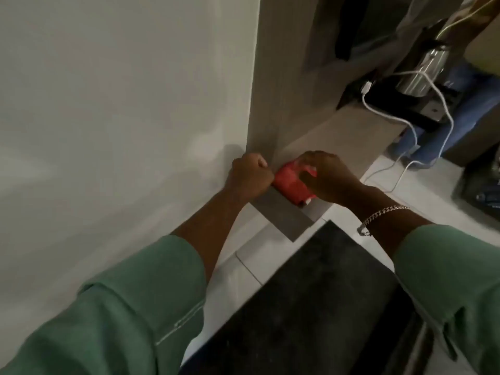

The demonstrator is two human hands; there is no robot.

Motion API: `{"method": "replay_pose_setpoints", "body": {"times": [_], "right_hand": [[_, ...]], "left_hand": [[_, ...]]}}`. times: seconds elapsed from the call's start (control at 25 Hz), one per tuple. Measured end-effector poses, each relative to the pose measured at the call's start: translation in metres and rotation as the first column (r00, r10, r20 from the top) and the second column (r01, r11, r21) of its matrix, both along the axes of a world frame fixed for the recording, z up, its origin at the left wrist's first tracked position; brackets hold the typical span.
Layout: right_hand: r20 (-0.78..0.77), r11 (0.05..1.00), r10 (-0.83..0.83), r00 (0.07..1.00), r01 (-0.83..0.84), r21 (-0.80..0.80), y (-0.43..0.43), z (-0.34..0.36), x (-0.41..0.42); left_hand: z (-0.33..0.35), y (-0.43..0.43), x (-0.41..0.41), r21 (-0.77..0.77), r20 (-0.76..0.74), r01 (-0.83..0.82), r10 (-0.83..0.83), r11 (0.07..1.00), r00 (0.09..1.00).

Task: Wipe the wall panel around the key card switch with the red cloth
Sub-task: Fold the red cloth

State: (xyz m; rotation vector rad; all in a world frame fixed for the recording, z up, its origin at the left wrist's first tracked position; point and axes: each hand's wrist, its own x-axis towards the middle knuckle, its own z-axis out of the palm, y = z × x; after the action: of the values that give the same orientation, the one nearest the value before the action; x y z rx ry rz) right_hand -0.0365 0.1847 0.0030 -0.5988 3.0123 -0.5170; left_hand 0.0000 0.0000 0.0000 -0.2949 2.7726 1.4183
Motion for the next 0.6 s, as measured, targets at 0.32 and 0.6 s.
{"method": "replay_pose_setpoints", "body": {"times": [0.32, 0.6], "right_hand": [[0.091, 0.997, -0.036, 0.995, 0.029, 0.073, 0.016, -0.074, -0.018], [-0.012, 0.995, 0.080, 0.997, -0.081, -0.054, 0.017, -0.077, 0.010]], "left_hand": [[-0.081, 0.050, -0.026, 0.529, 0.430, -0.174, -0.085, 0.831, 0.899], [-0.094, 0.062, -0.023, 0.650, 0.414, -0.383, 0.117, 0.656, 0.903]]}}
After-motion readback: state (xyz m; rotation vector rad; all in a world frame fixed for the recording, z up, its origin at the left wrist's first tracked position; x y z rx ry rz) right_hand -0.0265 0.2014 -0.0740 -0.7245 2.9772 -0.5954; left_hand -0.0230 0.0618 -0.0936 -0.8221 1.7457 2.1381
